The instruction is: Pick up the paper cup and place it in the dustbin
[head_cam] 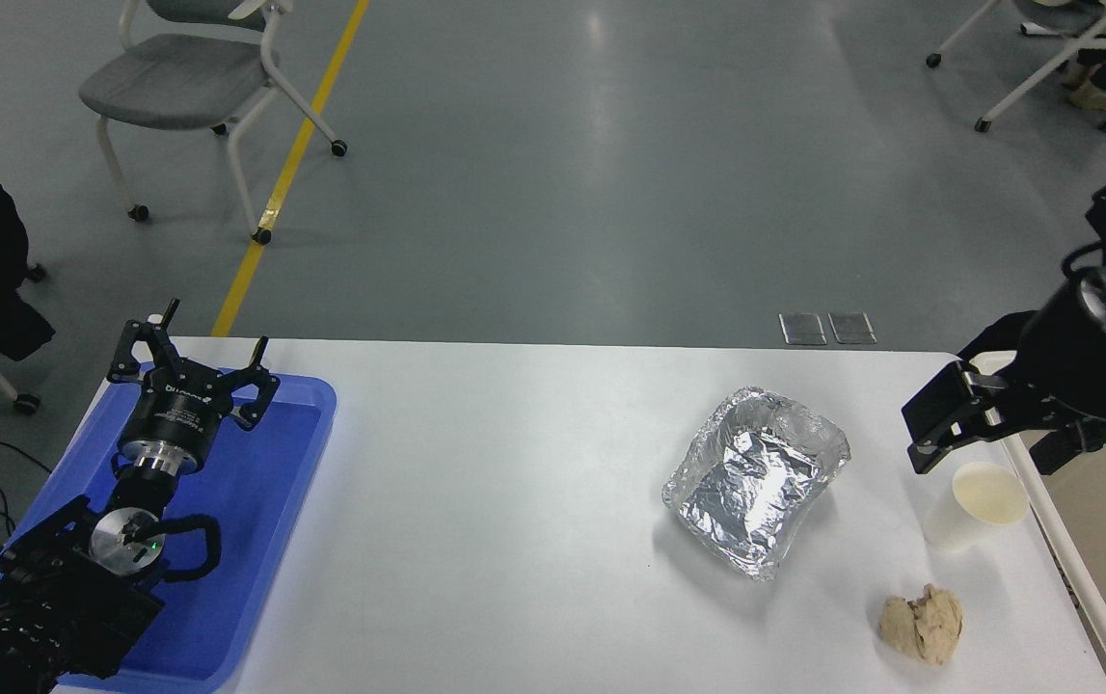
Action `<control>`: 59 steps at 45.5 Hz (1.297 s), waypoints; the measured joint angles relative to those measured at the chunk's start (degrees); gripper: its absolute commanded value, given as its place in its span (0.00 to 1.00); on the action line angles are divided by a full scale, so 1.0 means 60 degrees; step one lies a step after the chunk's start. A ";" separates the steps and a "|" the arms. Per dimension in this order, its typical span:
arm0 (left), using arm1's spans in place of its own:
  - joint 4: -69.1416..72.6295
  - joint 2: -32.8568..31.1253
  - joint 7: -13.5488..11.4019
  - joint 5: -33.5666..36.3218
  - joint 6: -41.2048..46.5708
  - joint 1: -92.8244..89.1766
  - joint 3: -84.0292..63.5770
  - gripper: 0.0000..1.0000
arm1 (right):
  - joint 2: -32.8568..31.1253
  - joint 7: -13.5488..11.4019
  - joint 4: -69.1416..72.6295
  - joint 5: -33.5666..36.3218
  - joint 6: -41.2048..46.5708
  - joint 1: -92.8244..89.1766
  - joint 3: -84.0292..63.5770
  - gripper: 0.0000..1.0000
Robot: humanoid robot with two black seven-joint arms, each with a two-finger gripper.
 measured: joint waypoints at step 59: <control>-0.0001 -0.0005 -0.0002 0.0000 0.0000 0.0001 0.0010 1.00 | -0.2443 0.0054 -0.5770 -0.4854 -0.3240 -0.7885 0.3111 1.00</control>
